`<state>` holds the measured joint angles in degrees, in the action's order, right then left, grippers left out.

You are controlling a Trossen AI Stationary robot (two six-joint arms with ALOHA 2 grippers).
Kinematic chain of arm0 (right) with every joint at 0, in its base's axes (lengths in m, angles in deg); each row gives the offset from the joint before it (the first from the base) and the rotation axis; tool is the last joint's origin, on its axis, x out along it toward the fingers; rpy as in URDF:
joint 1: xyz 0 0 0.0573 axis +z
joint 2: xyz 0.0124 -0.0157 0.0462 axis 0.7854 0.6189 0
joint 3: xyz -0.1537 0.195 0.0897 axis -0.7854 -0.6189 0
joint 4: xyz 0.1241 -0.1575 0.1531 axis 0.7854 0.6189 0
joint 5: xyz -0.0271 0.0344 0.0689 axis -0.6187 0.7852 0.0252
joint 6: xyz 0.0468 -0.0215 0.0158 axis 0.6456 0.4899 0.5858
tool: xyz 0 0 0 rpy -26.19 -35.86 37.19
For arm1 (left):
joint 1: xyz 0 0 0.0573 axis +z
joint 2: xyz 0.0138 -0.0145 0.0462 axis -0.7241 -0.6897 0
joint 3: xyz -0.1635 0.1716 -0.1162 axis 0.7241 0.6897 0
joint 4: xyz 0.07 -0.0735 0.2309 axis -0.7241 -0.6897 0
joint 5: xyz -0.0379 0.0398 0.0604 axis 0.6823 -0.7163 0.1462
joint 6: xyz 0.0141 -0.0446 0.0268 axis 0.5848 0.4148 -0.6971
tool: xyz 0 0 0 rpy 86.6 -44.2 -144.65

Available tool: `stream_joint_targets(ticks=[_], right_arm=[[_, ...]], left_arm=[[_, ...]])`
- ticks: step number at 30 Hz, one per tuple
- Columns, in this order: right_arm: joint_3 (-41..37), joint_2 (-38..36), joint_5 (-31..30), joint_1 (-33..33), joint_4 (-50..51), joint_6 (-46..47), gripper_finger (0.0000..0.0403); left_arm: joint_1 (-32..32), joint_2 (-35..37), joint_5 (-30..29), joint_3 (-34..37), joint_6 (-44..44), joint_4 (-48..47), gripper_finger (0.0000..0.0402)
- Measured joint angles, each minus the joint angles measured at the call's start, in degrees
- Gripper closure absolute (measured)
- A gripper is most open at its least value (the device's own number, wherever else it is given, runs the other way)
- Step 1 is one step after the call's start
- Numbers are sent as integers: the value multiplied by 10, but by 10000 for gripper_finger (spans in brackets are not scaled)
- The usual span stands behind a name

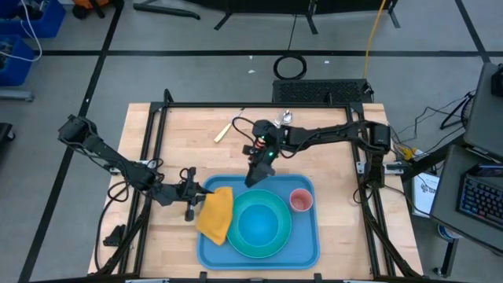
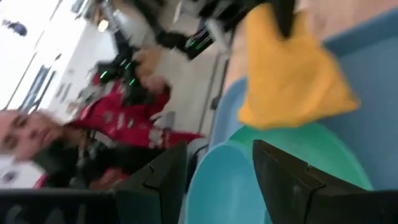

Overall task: Set up tray
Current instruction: Put the yellow table napkin on the blue tray to the left of the light blue plate

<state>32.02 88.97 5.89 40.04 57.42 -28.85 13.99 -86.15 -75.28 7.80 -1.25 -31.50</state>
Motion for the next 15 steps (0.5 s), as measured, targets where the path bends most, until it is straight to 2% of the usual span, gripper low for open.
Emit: stream_joint_targets(ticks=[9, 15], right_arm=[[1, 32, -50, 3, -23, 22, 232], [0, 37, -60, 3, -24, 19, 232]], left_arm=[[0, 0, -1, 0, -37, 22, 364], [0, 0, -12, 0, -59, 30, 364]])
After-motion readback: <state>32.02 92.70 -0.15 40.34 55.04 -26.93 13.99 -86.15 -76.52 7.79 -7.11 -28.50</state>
